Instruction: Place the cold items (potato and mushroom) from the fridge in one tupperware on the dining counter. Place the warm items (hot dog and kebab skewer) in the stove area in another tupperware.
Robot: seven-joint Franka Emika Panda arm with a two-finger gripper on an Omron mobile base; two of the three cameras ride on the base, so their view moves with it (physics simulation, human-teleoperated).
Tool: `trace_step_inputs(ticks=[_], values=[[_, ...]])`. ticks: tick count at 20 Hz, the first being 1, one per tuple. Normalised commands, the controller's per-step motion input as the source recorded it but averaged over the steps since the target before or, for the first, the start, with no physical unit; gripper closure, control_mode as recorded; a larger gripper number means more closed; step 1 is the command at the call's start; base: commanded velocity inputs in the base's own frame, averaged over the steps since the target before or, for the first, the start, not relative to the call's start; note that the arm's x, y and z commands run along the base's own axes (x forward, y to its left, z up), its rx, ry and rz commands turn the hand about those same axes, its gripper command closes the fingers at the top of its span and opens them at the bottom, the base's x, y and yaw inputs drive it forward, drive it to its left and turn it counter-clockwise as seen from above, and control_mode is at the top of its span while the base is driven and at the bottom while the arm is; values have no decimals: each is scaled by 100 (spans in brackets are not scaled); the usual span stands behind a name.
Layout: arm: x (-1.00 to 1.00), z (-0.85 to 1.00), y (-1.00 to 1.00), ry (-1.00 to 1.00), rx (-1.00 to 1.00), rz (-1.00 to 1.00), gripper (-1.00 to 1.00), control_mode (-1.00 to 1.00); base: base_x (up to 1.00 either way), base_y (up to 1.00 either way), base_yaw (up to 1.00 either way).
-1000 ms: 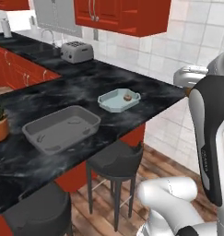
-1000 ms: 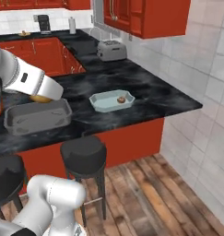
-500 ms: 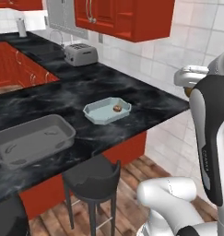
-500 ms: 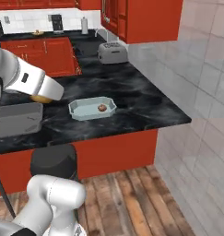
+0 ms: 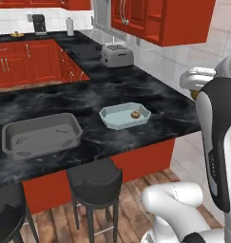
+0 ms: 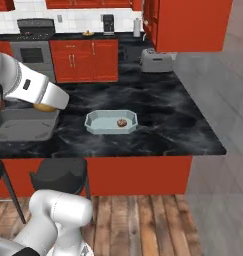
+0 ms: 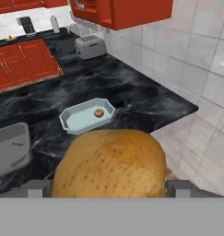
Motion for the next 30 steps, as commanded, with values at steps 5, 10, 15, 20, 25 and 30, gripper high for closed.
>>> trace_step_inputs(ticks=[5,10,15,20,25,30], values=[[0,0,0,0,0,0,100,100,45,-52,40],[0,0,0,0,0,0,100,100,58,-56,37],[0,0,0,0,0,0,100,100,69,-49,38],[0,0,0,0,0,0,100,100,78,-52,36],[0,0,0,0,0,0,100,100,72,-52,26],[0,0,0,0,0,0,100,100,85,-34,21]])
